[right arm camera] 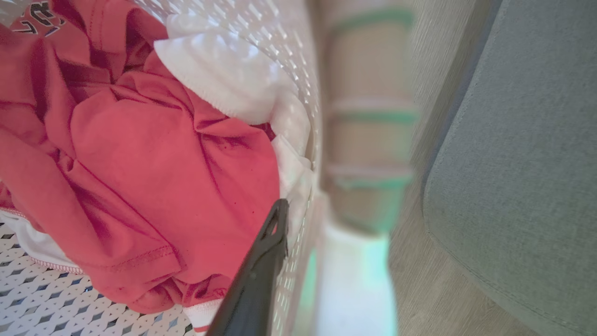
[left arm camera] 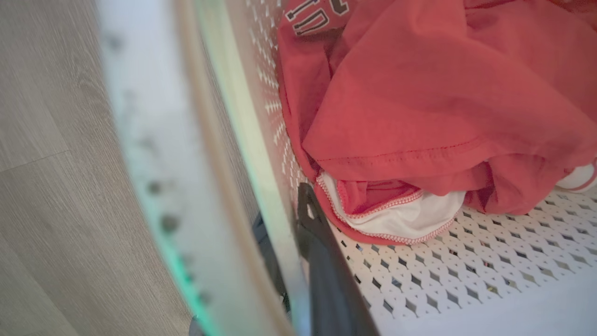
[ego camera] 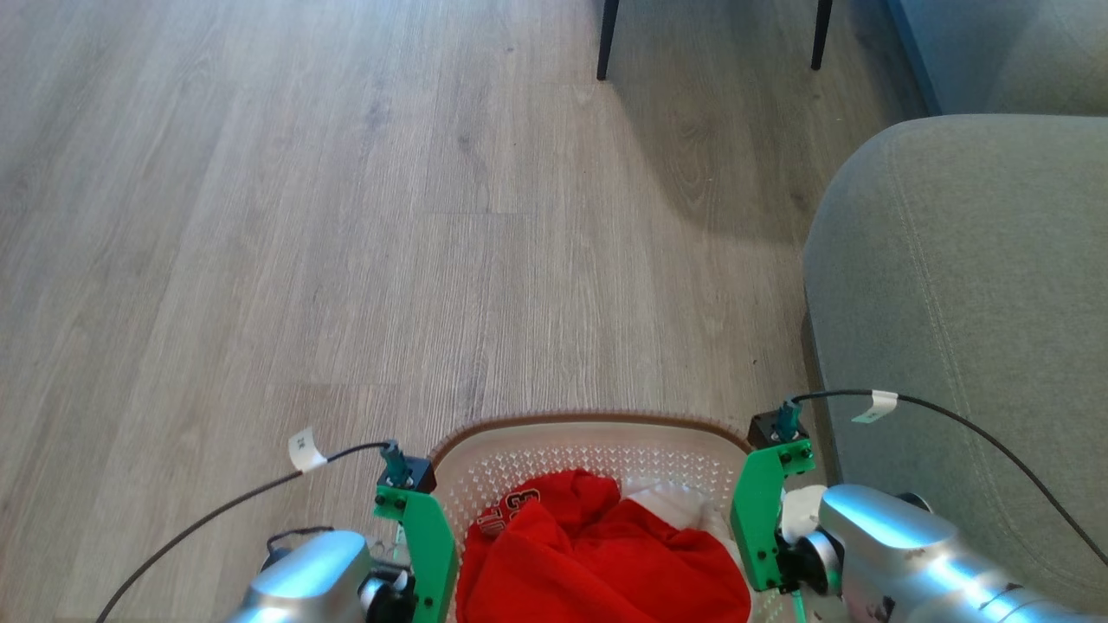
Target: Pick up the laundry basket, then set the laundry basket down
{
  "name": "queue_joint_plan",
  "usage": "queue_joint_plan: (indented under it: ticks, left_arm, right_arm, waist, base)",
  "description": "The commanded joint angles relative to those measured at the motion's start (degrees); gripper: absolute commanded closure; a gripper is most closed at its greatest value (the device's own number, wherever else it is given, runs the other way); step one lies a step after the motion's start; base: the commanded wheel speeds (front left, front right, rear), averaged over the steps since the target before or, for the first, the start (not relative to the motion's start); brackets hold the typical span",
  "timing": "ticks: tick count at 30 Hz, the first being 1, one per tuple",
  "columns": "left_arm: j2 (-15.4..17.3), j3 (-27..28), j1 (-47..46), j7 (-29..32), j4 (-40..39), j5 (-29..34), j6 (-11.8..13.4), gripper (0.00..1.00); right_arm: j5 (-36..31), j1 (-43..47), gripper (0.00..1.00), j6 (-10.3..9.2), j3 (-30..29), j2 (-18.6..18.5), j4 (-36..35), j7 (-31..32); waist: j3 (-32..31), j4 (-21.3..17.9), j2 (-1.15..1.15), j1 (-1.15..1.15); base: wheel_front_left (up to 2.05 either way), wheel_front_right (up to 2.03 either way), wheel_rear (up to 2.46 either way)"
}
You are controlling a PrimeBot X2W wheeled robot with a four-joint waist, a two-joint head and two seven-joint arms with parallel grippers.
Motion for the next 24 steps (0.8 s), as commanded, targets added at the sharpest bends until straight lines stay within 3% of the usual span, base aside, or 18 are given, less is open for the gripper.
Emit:
queue_joint_plan:
  ticks: [1, 24]
  left_arm:
    - [1.00, 0.25, -3.05, -0.09, -0.93, 0.50, -0.38, 1.00]
    - [0.36, 0.24, -3.17, -0.20, -0.56, 0.19, -0.38, 1.00]
  right_arm:
    - [-0.09, -0.70, 1.00, 1.44, 0.73, 1.98, -2.55, -0.36]
    - [0.07, -0.16, 1.00, 1.44, 0.74, 1.64, -2.53, -0.10]
  waist:
    - [-0.02, 0.01, 0.00, 0.01]
    - [-0.43, -0.04, 0.00, 0.01]
  base:
    - [0.00, 0.00, 0.00]
    - [0.00, 0.00, 0.00]
